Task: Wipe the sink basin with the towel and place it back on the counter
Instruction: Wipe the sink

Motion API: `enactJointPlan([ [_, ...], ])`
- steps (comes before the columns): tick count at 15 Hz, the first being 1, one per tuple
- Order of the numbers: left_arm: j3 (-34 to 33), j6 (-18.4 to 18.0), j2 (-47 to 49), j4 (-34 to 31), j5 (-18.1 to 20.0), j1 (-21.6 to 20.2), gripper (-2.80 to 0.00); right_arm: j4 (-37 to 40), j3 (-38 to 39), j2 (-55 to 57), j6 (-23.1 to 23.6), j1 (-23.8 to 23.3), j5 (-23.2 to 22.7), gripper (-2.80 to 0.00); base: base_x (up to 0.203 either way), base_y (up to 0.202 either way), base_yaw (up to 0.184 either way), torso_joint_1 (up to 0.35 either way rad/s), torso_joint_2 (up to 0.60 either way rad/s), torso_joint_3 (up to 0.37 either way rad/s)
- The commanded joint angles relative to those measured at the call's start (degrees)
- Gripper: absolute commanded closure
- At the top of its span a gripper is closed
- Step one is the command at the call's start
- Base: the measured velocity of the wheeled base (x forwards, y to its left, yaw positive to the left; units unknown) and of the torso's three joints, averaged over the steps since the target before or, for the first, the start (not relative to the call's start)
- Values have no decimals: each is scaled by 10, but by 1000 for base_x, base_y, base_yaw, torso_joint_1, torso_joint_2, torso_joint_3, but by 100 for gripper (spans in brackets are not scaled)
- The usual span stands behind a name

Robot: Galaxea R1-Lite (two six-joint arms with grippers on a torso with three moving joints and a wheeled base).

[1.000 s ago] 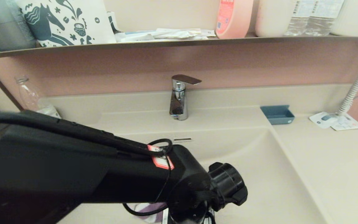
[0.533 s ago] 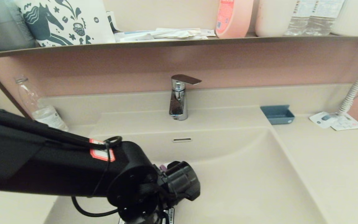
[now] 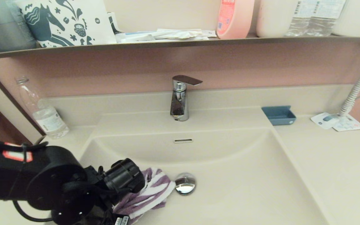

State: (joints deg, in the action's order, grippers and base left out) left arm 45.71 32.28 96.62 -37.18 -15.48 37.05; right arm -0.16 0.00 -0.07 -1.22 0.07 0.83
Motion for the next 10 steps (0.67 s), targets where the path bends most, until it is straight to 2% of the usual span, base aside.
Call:
enactJointPlan([
  [1,-48,-34,-30,53,-15,-28,0,0,0,1,0,0,0,0,0,0,0,0,0,0],
  [4,-47,-66,-33,56,-27,-47,0,0,0,1,0,0,0,0,0,0,0,0,0,0],
  [6,-48,-107,-35,55,-30,-75,0,0,0,1,0,0,0,0,0,0,0,0,0,0],
  [8,-47,-117,-36,54,-44,-99,0,0,0,1,0,0,0,0,0,0,0,0,0,0],
  [10,-36,-117,-35,63,-48,-104,0,0,0,1,0,0,0,0,0,0,0,0,0,0],
])
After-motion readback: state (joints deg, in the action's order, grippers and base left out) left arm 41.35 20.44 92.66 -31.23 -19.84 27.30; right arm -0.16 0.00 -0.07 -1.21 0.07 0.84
